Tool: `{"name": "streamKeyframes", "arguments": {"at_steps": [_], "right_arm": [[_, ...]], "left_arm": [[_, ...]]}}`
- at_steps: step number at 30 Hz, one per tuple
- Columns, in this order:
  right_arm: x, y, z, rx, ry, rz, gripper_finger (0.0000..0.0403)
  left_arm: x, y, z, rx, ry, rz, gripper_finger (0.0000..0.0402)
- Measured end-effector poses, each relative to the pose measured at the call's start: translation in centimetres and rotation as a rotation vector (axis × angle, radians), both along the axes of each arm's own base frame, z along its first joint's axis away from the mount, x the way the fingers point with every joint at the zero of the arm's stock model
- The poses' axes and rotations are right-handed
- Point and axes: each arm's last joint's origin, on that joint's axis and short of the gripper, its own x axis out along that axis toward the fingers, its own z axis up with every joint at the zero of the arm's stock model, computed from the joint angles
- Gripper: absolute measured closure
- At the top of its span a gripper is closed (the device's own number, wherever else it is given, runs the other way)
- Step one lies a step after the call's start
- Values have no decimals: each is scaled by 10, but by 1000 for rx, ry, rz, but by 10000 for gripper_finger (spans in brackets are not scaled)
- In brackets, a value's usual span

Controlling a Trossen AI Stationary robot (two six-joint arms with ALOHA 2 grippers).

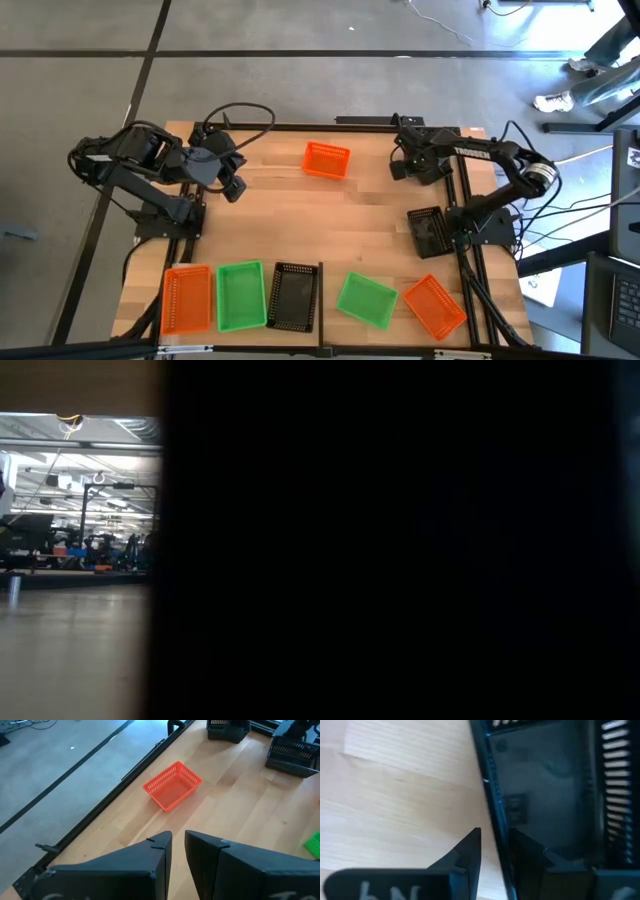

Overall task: Stack baskets on shelf by color
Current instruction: Stack the top black basket on top of the other black basket on the shelf

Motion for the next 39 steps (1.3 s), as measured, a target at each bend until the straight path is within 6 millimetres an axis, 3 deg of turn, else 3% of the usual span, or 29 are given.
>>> {"name": "streamKeyframes", "arguments": {"at_steps": [3, 7, 18, 28, 39], "right_arm": [[3, -2, -2, 4, -25, 22, 331], [5, -4, -2, -5, -43, 56, 391], [20, 3, 7, -7, -63, 219, 401], [63, 29, 62, -59, -47, 448, 402], [102, 88, 133, -173, -59, 833, 403]], "left_arm": [[0, 0, 0, 0, 0, 0, 357], [0, 0, 0, 0, 0, 0, 357], [0, 0, 0, 0, 0, -1, 357], [0, 0, 0, 1, 1, -1, 357], [0, 0, 0, 1, 1, -1, 357]]}}
